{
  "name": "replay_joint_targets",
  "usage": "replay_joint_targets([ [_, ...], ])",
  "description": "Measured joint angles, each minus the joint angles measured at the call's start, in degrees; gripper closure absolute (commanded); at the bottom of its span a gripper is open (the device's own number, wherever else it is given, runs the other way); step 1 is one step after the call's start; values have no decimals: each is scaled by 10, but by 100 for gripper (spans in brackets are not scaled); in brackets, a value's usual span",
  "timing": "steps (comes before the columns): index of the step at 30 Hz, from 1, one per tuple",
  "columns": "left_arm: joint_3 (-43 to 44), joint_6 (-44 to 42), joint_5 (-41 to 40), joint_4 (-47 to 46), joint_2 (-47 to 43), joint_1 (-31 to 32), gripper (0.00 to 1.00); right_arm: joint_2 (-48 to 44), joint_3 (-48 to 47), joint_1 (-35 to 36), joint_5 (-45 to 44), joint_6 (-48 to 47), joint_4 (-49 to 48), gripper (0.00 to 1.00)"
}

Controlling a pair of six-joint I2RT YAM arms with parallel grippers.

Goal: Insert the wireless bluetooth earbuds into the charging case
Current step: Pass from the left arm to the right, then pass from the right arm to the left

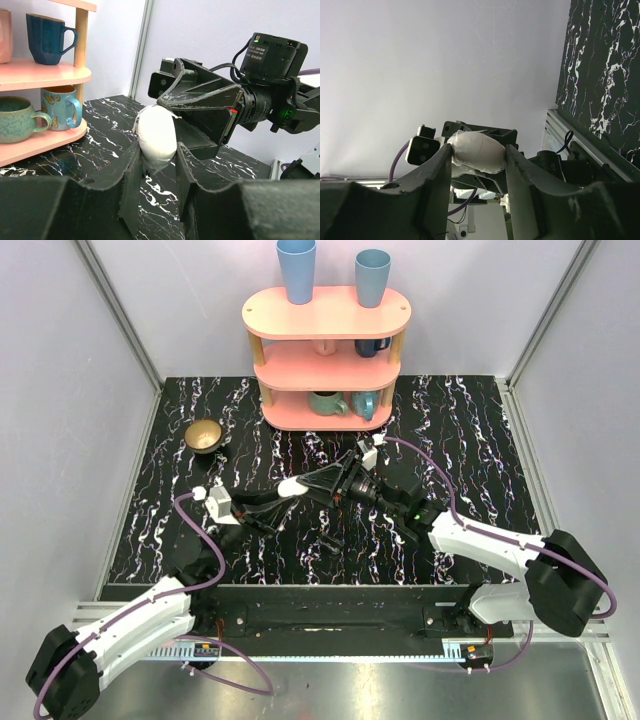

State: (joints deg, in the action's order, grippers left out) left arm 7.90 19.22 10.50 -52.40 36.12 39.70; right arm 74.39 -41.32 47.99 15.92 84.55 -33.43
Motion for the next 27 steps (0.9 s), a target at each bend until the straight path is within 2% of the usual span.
replay_joint_targets([
  [3, 0, 0, -2, -1, 1, 0, 100, 5, 0, -1, 2, 2, -10, 59],
  [7, 0, 0, -9, 1, 5, 0, 90, 15, 0, -4, 9, 1, -20, 64],
  [8, 0, 0, -10, 2, 5, 0, 81, 17, 0, -4, 10, 1, -22, 65],
  [20, 21, 2, -10, 35, 12, 2, 59, -1, -12, -9, 2, -43, 18, 67],
  [27, 25, 3, 8, 43, 22, 5, 58, -5, -12, -8, 3, -54, 33, 67],
])
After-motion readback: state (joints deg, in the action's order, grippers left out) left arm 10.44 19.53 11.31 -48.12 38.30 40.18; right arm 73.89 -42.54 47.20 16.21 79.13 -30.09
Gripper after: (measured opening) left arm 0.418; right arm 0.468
